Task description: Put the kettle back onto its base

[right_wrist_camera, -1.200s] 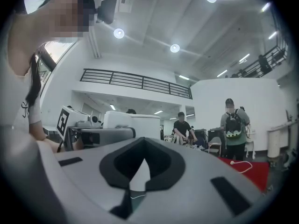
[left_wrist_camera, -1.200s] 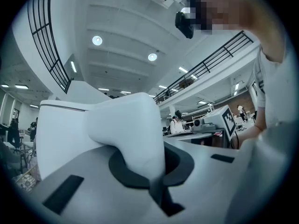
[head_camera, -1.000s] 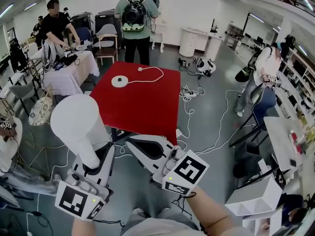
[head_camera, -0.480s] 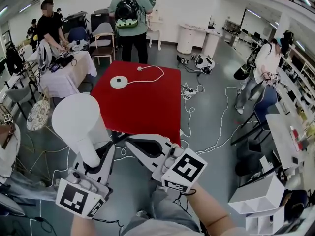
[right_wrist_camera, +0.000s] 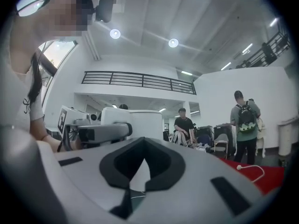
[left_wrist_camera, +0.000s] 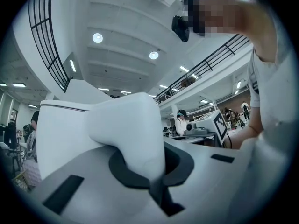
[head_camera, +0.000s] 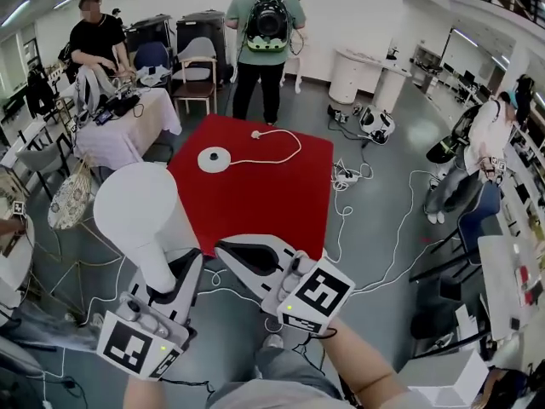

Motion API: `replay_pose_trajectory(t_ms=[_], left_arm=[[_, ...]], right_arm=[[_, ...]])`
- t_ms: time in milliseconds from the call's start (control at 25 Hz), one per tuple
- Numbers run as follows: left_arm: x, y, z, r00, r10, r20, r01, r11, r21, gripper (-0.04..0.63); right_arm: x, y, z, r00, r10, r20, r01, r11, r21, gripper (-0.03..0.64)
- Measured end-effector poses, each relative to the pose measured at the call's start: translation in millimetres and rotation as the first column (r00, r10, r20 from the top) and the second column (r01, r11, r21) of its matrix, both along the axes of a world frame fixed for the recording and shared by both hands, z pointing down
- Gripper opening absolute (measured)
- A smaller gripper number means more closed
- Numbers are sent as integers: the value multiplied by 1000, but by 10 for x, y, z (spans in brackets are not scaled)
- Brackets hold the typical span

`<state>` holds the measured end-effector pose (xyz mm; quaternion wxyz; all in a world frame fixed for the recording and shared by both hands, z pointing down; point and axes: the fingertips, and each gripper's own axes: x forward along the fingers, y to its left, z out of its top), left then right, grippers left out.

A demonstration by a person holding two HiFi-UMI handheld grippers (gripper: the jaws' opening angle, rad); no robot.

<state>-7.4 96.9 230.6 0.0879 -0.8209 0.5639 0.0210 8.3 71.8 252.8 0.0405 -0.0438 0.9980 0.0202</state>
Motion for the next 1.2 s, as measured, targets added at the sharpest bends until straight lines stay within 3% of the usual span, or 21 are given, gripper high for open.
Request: replay_pose_trajectory(t_ms=[320,560,960,1200], left_arm=[[-51,-811,-62,996,-85,-28,86,996,36,6],[-210,-1242,47,993,-114,-20,114,993,5,6],[-699,-2125,189,999,-26,-35,25,999,-20,6],[-1068,-2754,370,998,61,-3,-61,998,-33,6]], right_arm=[[42,-827,-63,996,-84,3,84,996,35,5],[-50,-1236,46,995,-97,10,97,995,3,5],[-603,-2049,116,999,-35,0,35,999,-29,5],[-1024,-2644,194,999,38,10,-37,998,-56,5]])
